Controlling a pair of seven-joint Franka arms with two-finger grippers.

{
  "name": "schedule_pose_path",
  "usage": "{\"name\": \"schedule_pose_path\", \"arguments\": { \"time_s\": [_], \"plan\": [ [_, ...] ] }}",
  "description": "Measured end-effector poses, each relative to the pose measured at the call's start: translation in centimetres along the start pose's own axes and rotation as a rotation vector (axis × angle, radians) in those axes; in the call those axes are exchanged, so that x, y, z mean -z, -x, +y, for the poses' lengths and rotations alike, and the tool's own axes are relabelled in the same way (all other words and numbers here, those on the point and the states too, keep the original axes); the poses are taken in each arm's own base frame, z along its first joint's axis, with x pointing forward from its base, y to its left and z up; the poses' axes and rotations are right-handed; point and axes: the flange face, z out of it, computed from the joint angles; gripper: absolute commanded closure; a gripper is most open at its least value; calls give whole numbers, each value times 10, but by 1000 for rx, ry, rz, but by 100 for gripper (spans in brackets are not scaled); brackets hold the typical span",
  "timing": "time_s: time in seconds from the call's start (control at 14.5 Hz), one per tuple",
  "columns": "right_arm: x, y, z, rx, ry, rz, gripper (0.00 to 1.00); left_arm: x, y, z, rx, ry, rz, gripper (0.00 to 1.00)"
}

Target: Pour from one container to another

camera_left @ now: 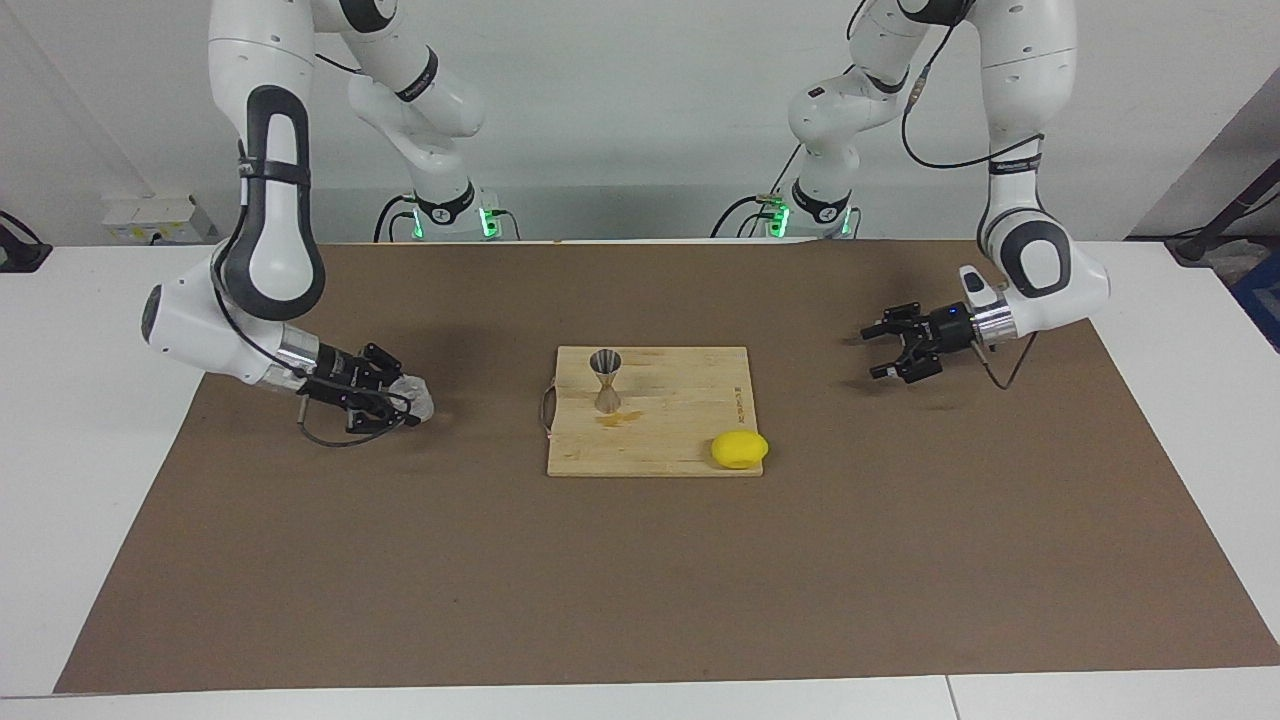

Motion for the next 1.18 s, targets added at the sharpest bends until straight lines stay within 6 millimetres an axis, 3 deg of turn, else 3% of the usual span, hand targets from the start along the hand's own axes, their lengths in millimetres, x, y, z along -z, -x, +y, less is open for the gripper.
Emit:
{"name": "schedule_pose_path", "arguments": {
  "time_s": [0.21,0.55,0.9,1.18],
  "plan": [
    [-5,61,-3,-17,-12,29,93,62,-4,-17,54,45,-120,0],
    [-40,139,-7,-84,-54,135,94,114,-35,-56,286,76,-336,0],
    [-77,200,-3,-107,-84,313,94,148,-74,-69,548,28,-462,0],
    [-92,242,1,-113,-118,390,94,152,-113,-85,736,33,-615,0]
  ]
}}
